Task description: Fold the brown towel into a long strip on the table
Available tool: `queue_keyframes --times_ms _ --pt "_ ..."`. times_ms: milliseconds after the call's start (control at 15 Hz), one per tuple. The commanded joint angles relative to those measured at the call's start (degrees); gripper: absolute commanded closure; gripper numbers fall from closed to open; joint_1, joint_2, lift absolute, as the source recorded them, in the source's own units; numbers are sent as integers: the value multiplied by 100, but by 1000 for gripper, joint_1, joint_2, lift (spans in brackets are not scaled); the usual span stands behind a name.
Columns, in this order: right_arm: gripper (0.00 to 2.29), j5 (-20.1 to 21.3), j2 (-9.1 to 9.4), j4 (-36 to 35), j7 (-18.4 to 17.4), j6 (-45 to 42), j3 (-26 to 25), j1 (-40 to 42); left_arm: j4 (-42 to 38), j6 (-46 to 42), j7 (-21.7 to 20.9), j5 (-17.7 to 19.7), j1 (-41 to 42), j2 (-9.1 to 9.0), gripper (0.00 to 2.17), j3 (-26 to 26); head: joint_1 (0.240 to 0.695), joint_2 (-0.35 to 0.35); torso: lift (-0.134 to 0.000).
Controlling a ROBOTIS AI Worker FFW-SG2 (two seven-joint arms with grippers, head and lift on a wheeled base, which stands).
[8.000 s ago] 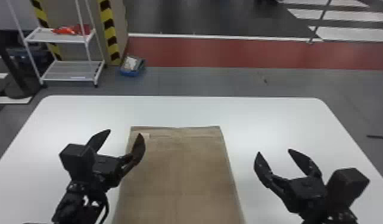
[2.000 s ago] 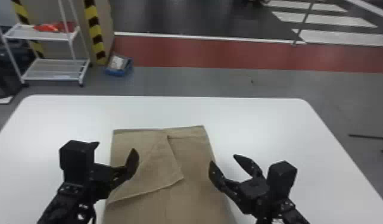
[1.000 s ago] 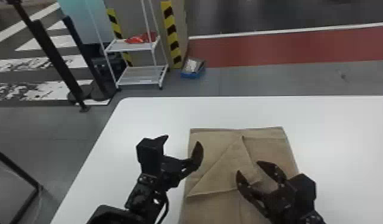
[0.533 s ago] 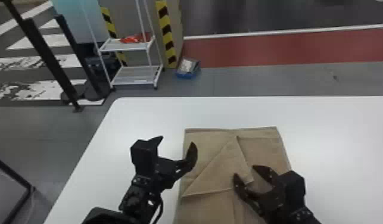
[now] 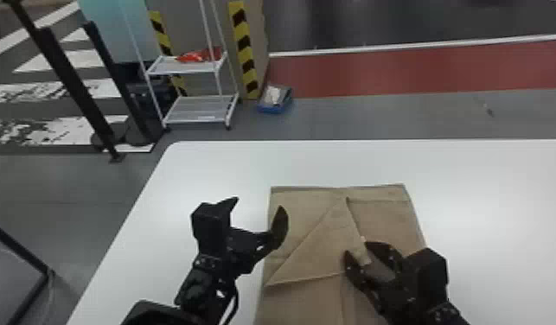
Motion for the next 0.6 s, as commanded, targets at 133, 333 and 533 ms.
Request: queue_keyframes --times_ms 133,333,533 --pt "650 -25 0 7 9 138 -2 -49 21 5 2 -6 -9 -4 70 0 695 189 -112" --pt "839 -43 0 -37 35 103 -11 -31 30 5 -7 -6 -18 -4 83 0 695 189 -112" --pt "859 -61 -9 -90 53 103 -20 -13 21 5 -7 -6 -18 -4 83 0 695 190 -112"
